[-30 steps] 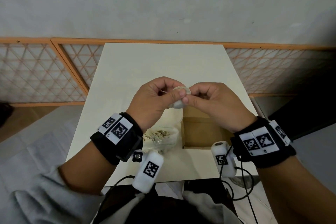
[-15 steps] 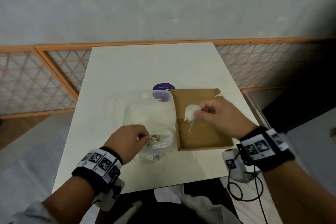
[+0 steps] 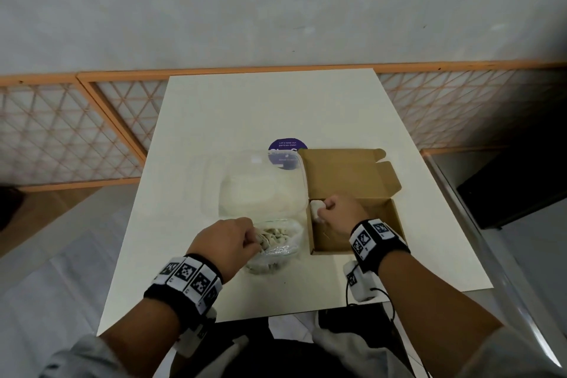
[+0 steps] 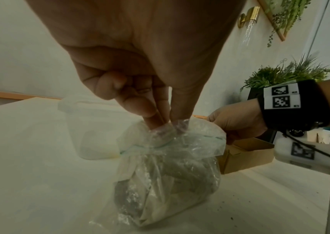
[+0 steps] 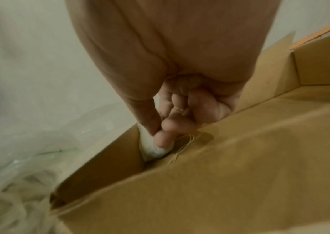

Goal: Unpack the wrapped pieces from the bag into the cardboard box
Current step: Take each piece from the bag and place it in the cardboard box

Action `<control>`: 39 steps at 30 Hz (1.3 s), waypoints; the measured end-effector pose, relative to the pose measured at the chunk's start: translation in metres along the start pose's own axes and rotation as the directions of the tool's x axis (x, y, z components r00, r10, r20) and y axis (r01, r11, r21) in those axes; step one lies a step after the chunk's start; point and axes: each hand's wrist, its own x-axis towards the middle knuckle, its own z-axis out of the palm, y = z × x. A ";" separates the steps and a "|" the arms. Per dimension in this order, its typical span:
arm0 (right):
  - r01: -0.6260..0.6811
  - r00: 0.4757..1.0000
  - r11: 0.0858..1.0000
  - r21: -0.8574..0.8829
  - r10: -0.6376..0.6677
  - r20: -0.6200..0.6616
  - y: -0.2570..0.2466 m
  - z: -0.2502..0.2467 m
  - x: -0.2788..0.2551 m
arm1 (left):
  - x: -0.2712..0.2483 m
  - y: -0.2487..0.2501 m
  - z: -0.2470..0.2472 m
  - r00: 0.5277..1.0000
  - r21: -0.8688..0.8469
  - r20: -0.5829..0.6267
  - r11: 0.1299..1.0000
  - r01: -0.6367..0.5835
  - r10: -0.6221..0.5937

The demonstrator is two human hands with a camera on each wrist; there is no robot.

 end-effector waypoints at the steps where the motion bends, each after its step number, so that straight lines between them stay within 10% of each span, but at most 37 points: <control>1: -0.001 1.000 1.000 0.000 0.001 -0.019 -0.001 0.001 0.000 | 0.000 0.000 0.001 1.000 -0.010 0.000 1.000 0.008 -0.008; 15: 0.044 0.991 0.985 0.167 -0.022 -0.130 -0.001 0.004 -0.013 | -0.003 0.002 -0.001 0.999 -0.069 -0.039 0.998 -0.005 0.002; 28: 0.280 0.954 0.897 -0.343 -0.300 -0.006 -0.023 -0.012 -0.007 | -0.005 0.005 -0.002 0.999 -0.036 -0.043 0.999 -0.027 0.026; 39: 0.269 0.958 0.843 -0.466 -0.286 0.036 -0.024 -0.016 0.003 | -0.002 0.001 0.005 0.999 -0.061 -0.042 0.997 -0.036 0.033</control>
